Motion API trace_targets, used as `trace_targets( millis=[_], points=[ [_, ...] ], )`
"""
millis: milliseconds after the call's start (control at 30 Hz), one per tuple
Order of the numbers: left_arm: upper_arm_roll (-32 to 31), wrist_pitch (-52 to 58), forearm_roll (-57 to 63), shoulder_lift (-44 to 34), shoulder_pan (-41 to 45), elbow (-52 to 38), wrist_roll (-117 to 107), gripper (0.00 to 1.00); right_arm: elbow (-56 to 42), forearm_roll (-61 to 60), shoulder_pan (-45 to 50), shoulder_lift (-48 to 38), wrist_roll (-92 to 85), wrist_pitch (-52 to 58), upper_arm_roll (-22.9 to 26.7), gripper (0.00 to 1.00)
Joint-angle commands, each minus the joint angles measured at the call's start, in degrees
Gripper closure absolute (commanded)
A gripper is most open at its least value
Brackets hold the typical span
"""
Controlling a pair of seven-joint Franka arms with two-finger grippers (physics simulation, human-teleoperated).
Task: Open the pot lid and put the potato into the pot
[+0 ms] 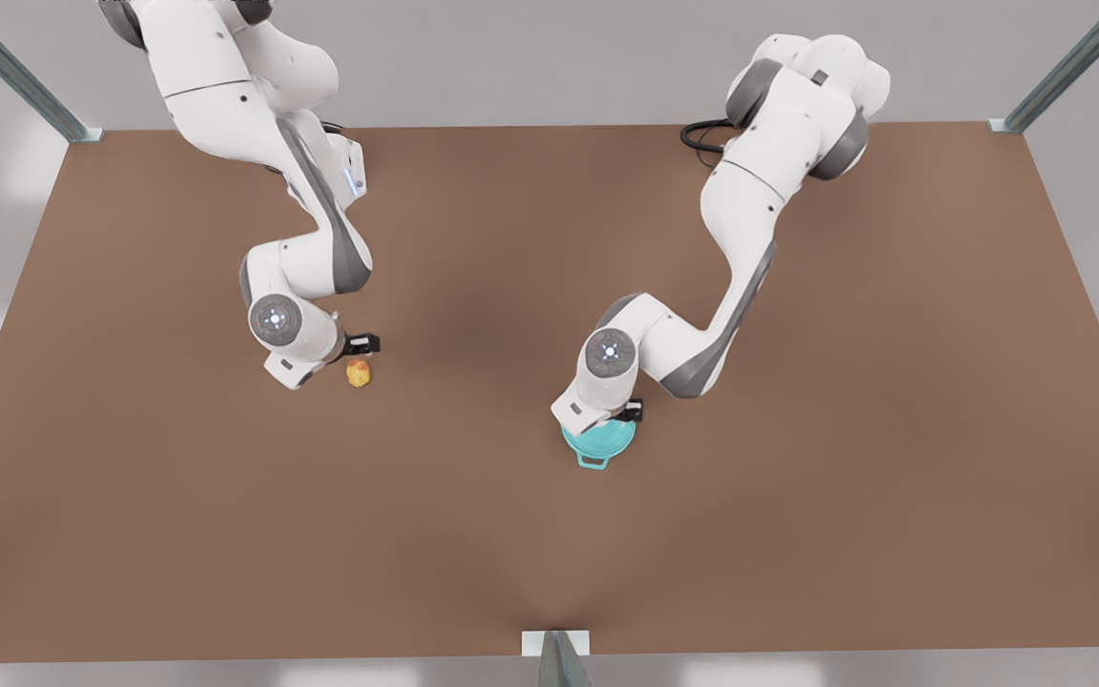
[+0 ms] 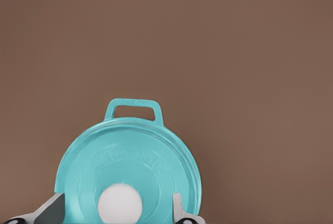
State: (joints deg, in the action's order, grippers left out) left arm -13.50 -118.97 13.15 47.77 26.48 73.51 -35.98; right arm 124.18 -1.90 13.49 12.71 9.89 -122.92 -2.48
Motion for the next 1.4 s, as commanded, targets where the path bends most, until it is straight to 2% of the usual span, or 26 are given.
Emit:
trace_targets(
  millis=[0, 133, 167, 200, 267, 333, 400, 500, 600, 667, 767, 833, 867, 900, 967, 1033, 1100, 1133, 1167, 1200, 1233, 1267, 1300, 1333, 1367],
  points=[
    [0.0, -3.2, 1.2, 0.7, 0.1, 0.1, -9.1, 0.0, 1.0, -0.9, 0.0, 0.9, 4.2, -9.5, 0.0, 0.0],
    [0.1, -4.7, 1.4, 1.9, 0.1, 0.1, -9.0, 0.0, 1.6, -0.8, -1.4, 6.2, 1.5, -17.4, 0.0, 0.0],
    [0.1, -4.7, 1.4, 1.9, 0.1, 0.1, -9.0, 0.03, 1.6, -0.8, -3.2, 6.5, -1.9, -17.6, 0.1, 0.0],
    [0.1, -4.7, 1.4, 1.8, 0.1, 0.0, -9.0, 0.28, 1.6, -0.8, -3.4, 6.8, -3.1, -17.6, 0.1, 0.0],
    [0.1, -4.7, 1.3, 1.8, 0.0, -0.3, -9.0, 0.55, 1.6, -0.8, -3.3, 7.7, -3.3, -17.6, 0.0, 0.0],
    [0.1, -4.6, 1.3, 1.7, 0.0, -0.4, -8.9, 0.62, 1.5, -0.7, -3.3, 7.9, -4.3, -17.6, -0.2, 0.0],
    [0.1, -4.6, 1.3, 1.7, 0.0, -0.5, -8.8, 0.63, 1.5, -0.7, -3.1, 8.3, -7.5, -17.6, -0.2, 0.0],
    [1.0, -3.5, 1.1, 1.2, -0.8, -1.0, -4.9, 0.63, 1.5, -0.8, -3.1, 8.8, -9.8, -17.6, -1.0, 0.0],
    [1.3, -2.4, 0.8, 1.2, -10.9, -2.1, 20.9, 0.63, 1.5, -0.8, -3.1, 9.4, -10.9, -17.6, -1.2, 0.0],
    [2.0, -5.8, 1.0, 2.8, -16.5, -1.9, 34.9, 0.63, 1.5, -0.8, -3.1, 10.1, -11.1, -17.6, -1.2, 0.0],
    [3.4, -12.5, 1.1, 6.5, -16.6, -1.9, 36.7, 0.63, 1.8, -0.9, -3.2, 10.5, -12.3, -17.5, -1.3, 0.0],
    [3.6, -12.9, 1.1, 6.7, -16.6, -2.0, 36.6, 0.63, 1.8, -0.9, -3.2, 10.9, -12.3, -17.5, -1.4, 0.0],
    [3.7, -12.6, 1.0, 6.6, -16.6, -2.1, 36.6, 0.37, 2.1, -0.9, -3.2, 10.9, -12.3, -17.5, -1.5, 0.0],
    [3.8, -11.6, 0.5, 6.0, -16.6, -2.1, 36.3, 0.0, 2.5, -0.9, -3.2, 10.9, -13.1, -17.5, -1.5, 0.0],
    [3.6, 5.4, -5.6, 5.2, -17.3, -11.1, 34.1, 0.0, 3.0, -1.4, -3.4, 10.7, -14.3, -17.4, -1.5, 0.0],
    [3.4, 26.0, -9.9, -2.8, -20.9, -13.5, 28.0, 0.0, 3.4, -9.4, -3.4, 10.7, -21.3, -17.1, -1.6, 0.0],
    [3.4, 44.4, -9.8, -14.0, -22.4, -13.3, 29.5, 0.0, 3.4, -9.5, -3.4, 10.6, -21.1, -17.0, -1.6, 0.0],
    [3.6, 44.0, -10.5, -19.0, -23.8, -7.9, 29.5, 0.0, 3.4, -9.5, -3.4, 10.6, -20.8, -17.0, -1.6, 0.0],
    [4.2, 21.5, -14.8, -36.5, -26.1, 20.4, 29.3, 0.0, 3.4, -9.5, -3.4, 10.7, -20.7, -17.0, -1.6, 0.0],
    [4.1, 17.4, -18.8, -41.4, -27.2, 28.2, 29.5, 0.0, 3.4, -9.5, -3.4, 10.7, -20.7, -17.0, -1.6, 0.0],
    [4.1, 25.6, -16.7, -38.5, -27.7, 20.3, 29.7, 0.0, 3.4, -9.5, -3.4, 10.7, -20.7, -16.9, -1.6, 0.0],
    [3.6, 29.0, -15.3, -36.9, -27.2, 13.9, 27.9, 0.0, 3.4, -9.5, -3.4, 10.7, -20.7, -16.9, -1.7, 0.0],
    [3.6, 36.0, -13.9, -37.1, -27.0, 13.9, 27.5, 0.0, 3.5, -9.5, -3.3, 10.7, -20.7, -16.9, -1.7, 0.0],
    [4.3, 35.8, -15.0, -36.9, -28.5, 13.3, 30.3, 0.0, 3.7, -9.5, -3.4, 10.7, -20.8, -16.9, -1.7, 0.0],
    [3.7, 28.7, -18.3, -36.2, -28.4, 12.8, 32.4, 0.0, 3.8, -9.5, -3.4, 10.7, -20.8, -16.9, -1.7, 0.0]
  ],
)
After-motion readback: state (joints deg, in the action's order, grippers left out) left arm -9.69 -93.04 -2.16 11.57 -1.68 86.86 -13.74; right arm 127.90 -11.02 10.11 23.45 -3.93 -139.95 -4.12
